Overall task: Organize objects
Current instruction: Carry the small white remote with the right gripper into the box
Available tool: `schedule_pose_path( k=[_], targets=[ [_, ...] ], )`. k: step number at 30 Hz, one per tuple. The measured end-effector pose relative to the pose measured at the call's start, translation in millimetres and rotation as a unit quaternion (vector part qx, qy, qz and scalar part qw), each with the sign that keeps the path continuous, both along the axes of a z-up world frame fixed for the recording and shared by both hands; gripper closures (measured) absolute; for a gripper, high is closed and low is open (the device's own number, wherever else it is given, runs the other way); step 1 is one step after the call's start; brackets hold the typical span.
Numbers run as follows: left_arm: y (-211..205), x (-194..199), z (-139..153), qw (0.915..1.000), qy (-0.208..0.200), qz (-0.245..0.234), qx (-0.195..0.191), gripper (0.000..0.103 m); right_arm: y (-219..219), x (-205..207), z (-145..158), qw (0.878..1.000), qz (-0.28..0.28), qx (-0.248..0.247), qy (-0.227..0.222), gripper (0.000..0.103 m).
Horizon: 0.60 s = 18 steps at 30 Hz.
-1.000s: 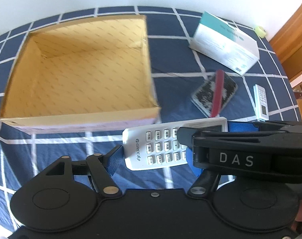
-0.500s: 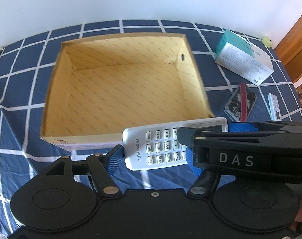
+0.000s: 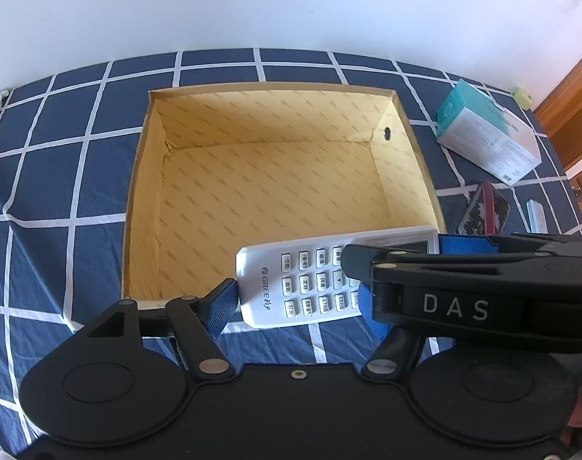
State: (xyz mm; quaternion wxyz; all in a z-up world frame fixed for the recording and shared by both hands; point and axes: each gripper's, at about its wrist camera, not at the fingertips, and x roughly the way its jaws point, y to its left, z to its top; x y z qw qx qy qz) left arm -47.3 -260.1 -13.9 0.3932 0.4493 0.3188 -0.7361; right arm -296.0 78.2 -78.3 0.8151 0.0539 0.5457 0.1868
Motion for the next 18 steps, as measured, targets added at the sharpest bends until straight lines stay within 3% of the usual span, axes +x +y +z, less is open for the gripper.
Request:
schedule_pose_path(
  k=[9, 18],
  targets=[
    [-40, -4, -27, 0.9992, -0.009, -0.007, 0.038, 0.036, 17, 33, -24, 0.999, 0.007, -0.012, 0.032, 0.032],
    [-73, -8, -82, 0.9928, -0.033, -0.002, 0.115, 0.036, 34, 67, -76, 0.994, 0.027, -0.033, 0.105, 0.032]
  ],
)
